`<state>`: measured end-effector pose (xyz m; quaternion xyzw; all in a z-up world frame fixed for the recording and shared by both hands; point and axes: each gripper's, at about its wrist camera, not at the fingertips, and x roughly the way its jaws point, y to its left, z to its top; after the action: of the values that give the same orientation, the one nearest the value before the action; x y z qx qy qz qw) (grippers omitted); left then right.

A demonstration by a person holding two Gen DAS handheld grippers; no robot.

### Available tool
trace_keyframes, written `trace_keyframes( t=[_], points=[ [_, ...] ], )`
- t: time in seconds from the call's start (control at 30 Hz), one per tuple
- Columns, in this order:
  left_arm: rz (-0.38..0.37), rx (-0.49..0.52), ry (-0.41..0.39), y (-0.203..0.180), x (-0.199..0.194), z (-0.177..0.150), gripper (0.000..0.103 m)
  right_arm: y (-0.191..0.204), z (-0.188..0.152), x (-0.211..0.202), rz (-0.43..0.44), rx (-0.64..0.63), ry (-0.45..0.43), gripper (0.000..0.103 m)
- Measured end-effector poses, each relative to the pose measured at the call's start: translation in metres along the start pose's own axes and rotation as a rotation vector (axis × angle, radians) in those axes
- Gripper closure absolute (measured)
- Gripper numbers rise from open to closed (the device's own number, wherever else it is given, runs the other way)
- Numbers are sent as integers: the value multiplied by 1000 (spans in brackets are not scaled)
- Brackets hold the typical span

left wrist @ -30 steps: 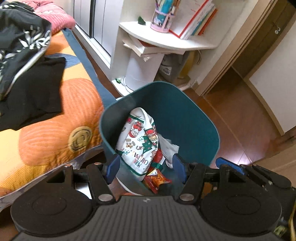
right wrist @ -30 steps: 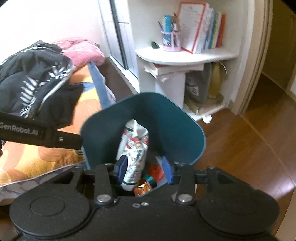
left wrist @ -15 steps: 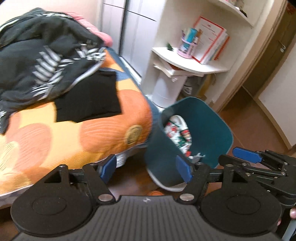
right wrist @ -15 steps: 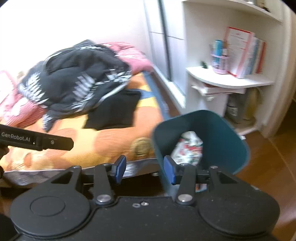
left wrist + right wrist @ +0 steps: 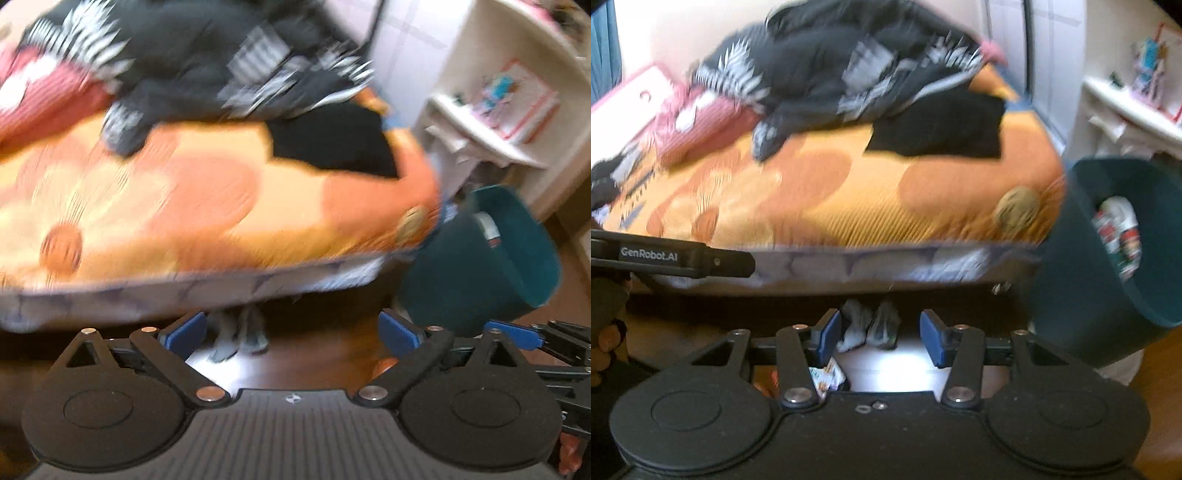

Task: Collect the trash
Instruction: 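Move both tools back under the bed toward remaining trash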

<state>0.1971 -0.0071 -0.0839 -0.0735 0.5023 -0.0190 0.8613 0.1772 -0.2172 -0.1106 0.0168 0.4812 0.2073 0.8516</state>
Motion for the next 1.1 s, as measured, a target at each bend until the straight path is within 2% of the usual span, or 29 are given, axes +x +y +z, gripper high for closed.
trace_keyframes(
  t=[0.2,0.33,0.67,0.83,1.1],
  points=[
    [70,-172,137,62,62,-40,3,12,-15,67,-17,18,95,55],
    [97,-293,232,88,108,-66,3,16,-20,117,-8,19,173,55],
    [214,-330,402,107,222,-97,3,4,-26,225,-14,33,286,56],
    [241,-349,436,116,273,-104,3,-3,-34,282,-25,26,335,56],
    [259,-408,551,134,357,-121,3,-12,-48,365,-22,54,395,56]
  ],
)
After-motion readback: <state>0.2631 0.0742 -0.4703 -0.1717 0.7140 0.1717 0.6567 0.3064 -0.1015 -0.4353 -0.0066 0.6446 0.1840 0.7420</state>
